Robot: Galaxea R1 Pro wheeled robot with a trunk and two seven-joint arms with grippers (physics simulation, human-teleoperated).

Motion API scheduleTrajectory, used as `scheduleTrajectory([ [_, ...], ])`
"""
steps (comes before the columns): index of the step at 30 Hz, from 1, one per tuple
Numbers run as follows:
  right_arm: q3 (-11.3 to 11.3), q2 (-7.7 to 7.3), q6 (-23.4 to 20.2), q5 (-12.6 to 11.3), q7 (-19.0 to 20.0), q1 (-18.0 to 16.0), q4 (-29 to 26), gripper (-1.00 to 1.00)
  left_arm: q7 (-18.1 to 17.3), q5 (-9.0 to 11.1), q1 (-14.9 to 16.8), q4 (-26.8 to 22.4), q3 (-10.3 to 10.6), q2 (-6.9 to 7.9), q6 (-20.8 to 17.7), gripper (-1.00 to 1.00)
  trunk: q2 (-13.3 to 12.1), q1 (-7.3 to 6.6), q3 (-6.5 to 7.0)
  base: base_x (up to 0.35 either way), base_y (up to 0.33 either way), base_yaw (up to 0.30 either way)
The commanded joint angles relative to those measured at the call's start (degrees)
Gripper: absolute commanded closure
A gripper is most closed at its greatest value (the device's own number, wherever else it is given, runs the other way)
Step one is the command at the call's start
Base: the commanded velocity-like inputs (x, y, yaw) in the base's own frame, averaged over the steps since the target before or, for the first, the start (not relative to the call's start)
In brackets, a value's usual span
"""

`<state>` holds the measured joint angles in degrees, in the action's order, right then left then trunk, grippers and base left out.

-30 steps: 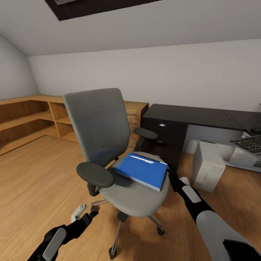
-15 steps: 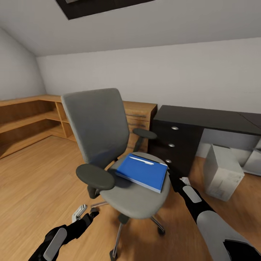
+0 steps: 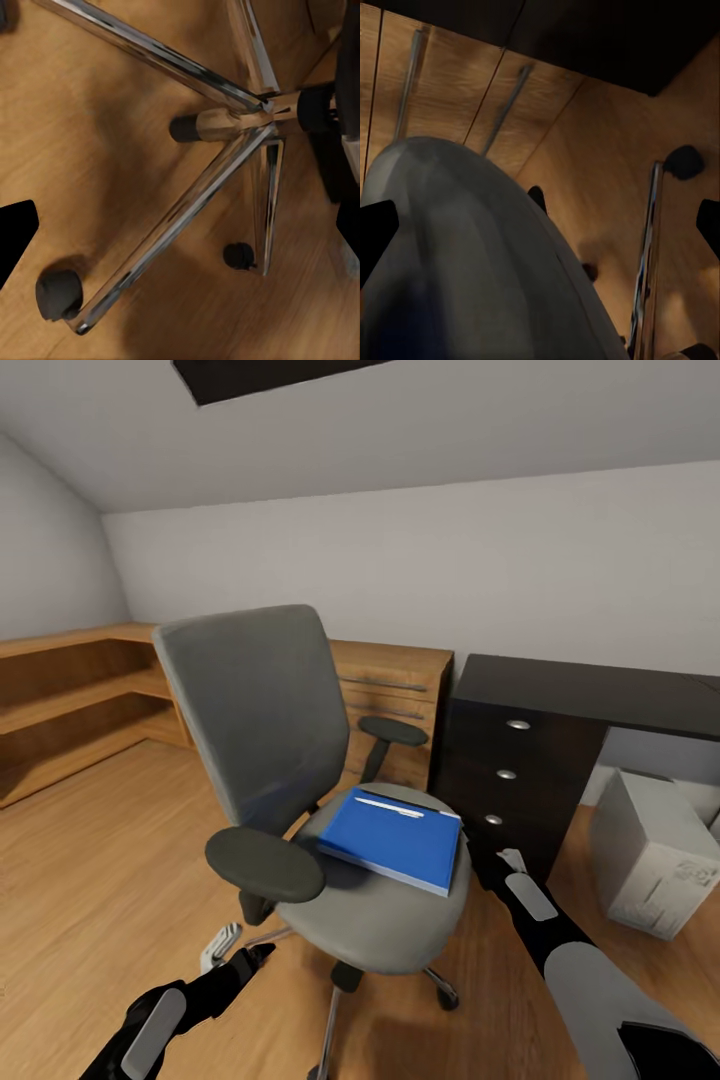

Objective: In the bedroom, organize the workspace by keeping the computer under the desk, ensuring the monitor is on the desk, placing the keyboard on the desk next to the monitor, placing the mouse on the desk next to the keyboard, moving the folder from the swivel chair onto the desk next to the mouse, stacking the notebook on top of the folder with the pen on top of the notebook, and positioning the swivel chair next to the desk.

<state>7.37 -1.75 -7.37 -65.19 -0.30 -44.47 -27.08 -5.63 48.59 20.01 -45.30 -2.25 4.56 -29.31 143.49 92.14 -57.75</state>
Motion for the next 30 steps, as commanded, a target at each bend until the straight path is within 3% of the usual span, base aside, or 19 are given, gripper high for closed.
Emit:
scheduleTrajectory([
  [1, 0.1, 0.35, -0.3, -0.6, 0.0, 0.1, 0.2, -1.00, -0.1, 0.1, 0.1, 0.0, -0.1, -0.19, -0.3, -1.00, 0.0, 0.02, -0.06, 0.171, 0.225, 0.000],
  [6, 0.0, 0.45, -0.4, -0.6, 0.0, 0.3, 0.2, -1.00, -0.1, 0.0, 1.6, -0.2, -0.2, 0.06, -0.3, -1.00, 0.0, 0.02, -0.06, 0.037, 0.046, 0.000],
  [30, -0.2, 0.78, -0.3, -0.6, -0.2, 0.3, 0.2, -1.00, -0.1, 0.1, 1.7, -0.2, -0.1, 0.05, -0.3, -1.00, 0.0, 0.02, -0.06, 0.000, 0.000, 0.000],
])
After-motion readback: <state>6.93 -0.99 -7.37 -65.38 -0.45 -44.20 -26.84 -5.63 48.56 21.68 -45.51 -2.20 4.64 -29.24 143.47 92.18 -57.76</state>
